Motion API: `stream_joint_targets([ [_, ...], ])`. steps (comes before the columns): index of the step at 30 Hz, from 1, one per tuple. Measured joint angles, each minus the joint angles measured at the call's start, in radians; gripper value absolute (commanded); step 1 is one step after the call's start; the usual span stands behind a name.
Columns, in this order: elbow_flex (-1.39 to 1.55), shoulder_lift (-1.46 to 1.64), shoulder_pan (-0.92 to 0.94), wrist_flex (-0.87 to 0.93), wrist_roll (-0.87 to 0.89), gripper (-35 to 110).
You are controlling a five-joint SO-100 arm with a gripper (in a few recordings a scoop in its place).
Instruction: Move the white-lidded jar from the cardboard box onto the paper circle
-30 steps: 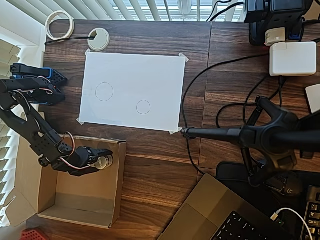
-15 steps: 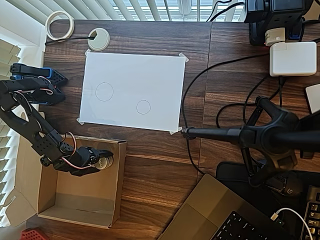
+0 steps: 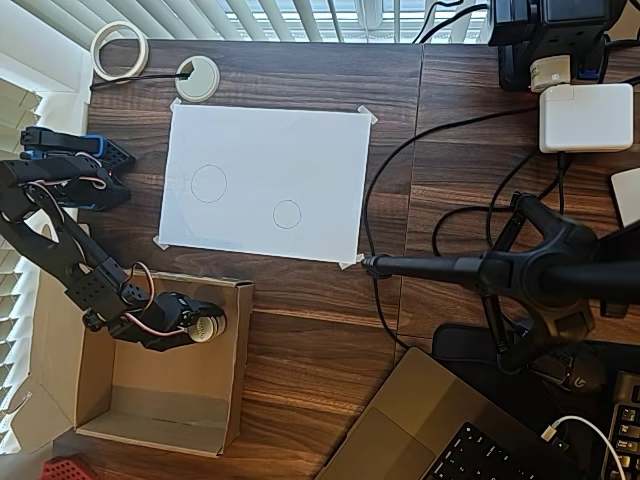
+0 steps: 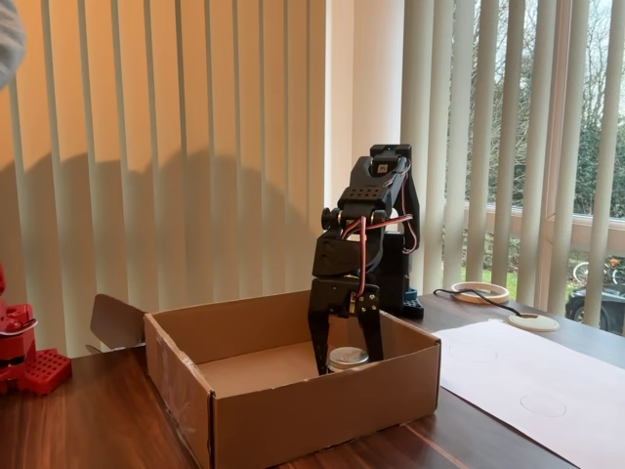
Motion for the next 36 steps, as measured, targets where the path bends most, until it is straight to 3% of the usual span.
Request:
stream_joint_targets([
  [8,0.021,0.061,-0.018,0.0,0.041,12],
  [21,0.15,0.431,-0.058,0.0,0.057,10],
  [29,0.265,0.698,-0.225,0.0,0.087,11],
  [36,0.273,0.752,-0.403,0.002,0.123,12],
])
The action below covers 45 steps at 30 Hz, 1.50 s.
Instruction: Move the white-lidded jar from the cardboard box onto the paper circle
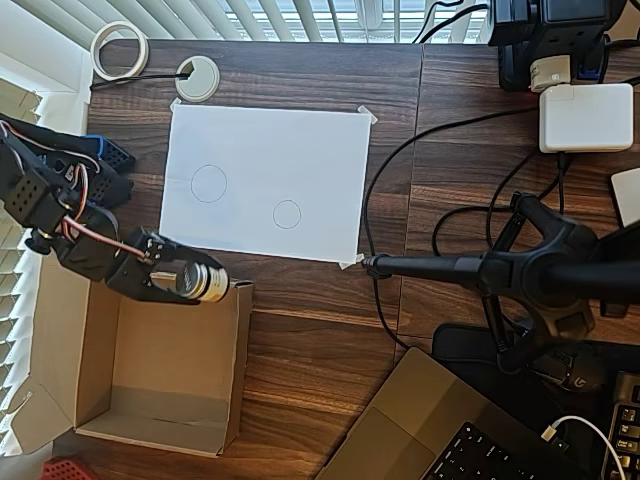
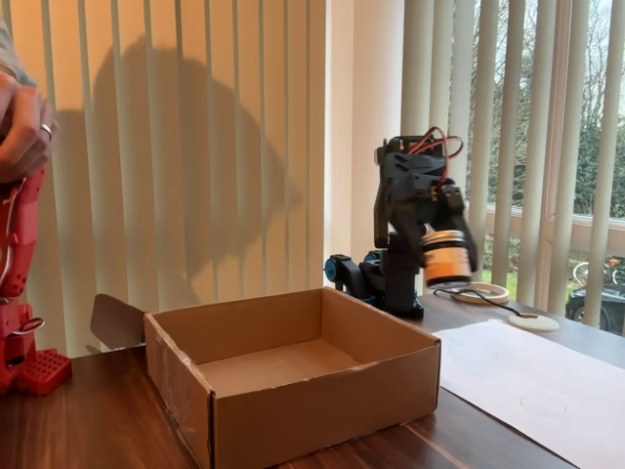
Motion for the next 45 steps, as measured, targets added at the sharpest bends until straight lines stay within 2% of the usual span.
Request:
stream_joint_targets([
  [7,0.008,-0.015,-0.143,0.0,0.0,11],
  [15,-0.02,-0.238,-0.255,0.08,0.044,11],
  [29,-0.293,-0.617,-0.278,0.112,0.104,11],
  [45,-0.275,-0.696,-0.278,-0.044,0.124,11],
])
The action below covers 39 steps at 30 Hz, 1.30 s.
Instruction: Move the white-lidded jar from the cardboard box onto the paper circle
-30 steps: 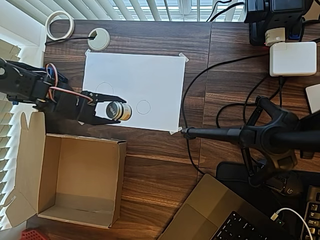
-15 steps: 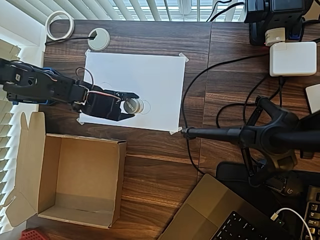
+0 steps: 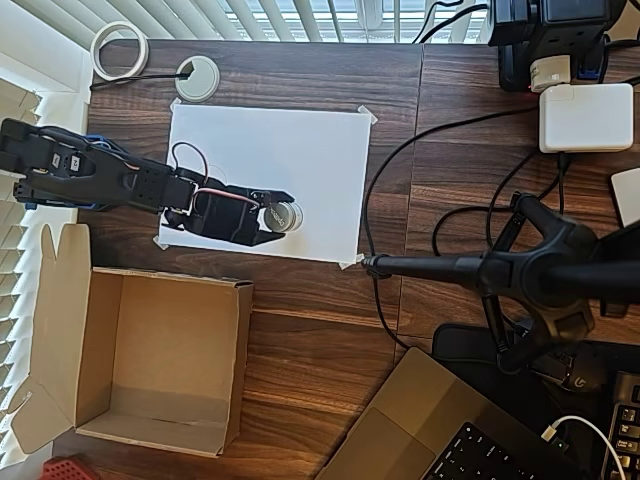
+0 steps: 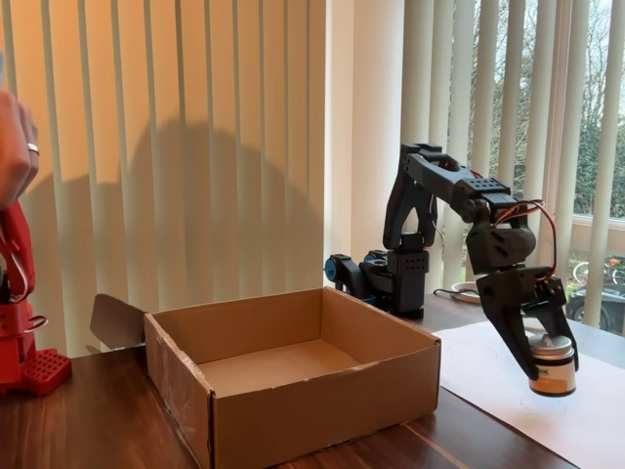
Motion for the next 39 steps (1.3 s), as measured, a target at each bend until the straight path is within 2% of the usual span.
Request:
stream_joint_targets([
  [11,0.091,-0.012,0.0,-0.026,-0.012,10],
  [39,0.091,-0.012,-0.02,-0.058,-0.002,10],
])
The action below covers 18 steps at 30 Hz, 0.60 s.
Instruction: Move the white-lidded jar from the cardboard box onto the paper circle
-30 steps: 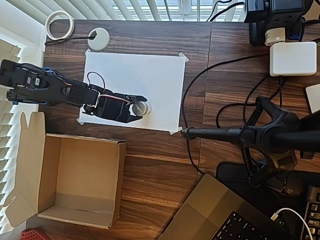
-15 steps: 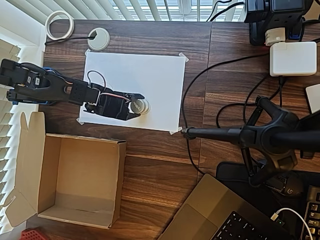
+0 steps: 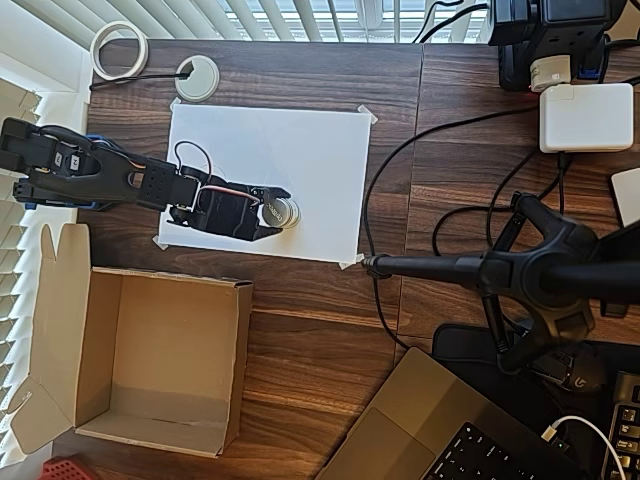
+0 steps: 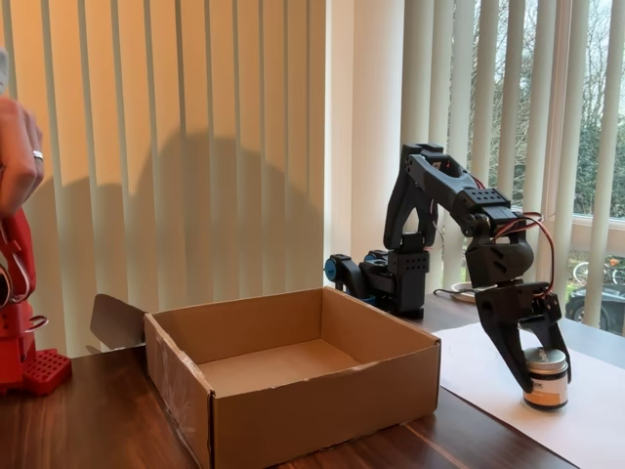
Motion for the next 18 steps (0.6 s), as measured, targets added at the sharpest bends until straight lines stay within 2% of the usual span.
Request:
stream_joint_targets([
  [15,0.017,0.0,0.006,-0.005,-0.028,9],
  [18,0.018,0.0,0.006,-0.005,-0.028,15],
])
